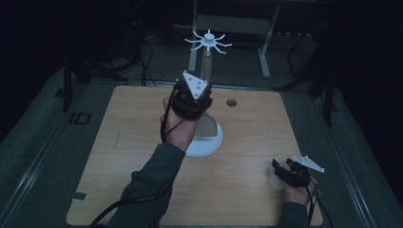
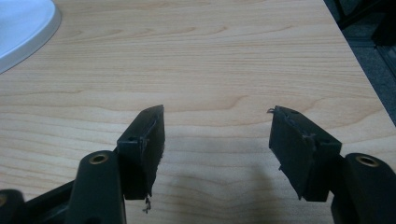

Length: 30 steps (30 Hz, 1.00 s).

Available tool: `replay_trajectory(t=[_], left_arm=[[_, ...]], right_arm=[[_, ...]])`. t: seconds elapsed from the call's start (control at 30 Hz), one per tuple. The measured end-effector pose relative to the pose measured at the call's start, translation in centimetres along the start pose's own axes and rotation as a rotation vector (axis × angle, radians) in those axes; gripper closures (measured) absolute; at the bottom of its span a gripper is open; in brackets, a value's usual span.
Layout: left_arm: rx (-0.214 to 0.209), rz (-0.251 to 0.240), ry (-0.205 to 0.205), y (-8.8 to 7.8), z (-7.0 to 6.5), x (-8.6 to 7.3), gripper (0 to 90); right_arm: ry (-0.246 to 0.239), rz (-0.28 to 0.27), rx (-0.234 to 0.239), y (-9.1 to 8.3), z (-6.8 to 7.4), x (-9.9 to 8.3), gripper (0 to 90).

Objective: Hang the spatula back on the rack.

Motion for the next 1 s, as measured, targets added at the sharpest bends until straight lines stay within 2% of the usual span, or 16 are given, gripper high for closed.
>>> replay_trajectory(t=[0.47, 0.83, 1.0], left_arm=[[-0.029, 0.003, -0.006, -0.2, -0.27, -0.13, 49.8], [-0.048, 0.015, -0.004, -0.11, -0.41, -0.36, 46.9], [-0.077, 0.015, 0.001, -0.33, -0.65, -0.74, 46.0]], right_arm=[[0.011, 0.004, -0.015, -0.02, -0.11, -0.03, 33.8], [0.012, 0.003, -0.015, -0.05, -0.15, -0.05, 33.7], [0.013, 0.003, -0.018, -0.07, -0.19, -0.05, 33.7]])
Point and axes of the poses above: each handheld gripper's, and its own axes: y roughly forward along the jaws, x roughly out of its top, z roughly to its left, the point moved 5 cm from there along y, roughly forward along the jaws, and after that the axes turned 4 degrees about -x, right-handed, at the moved point
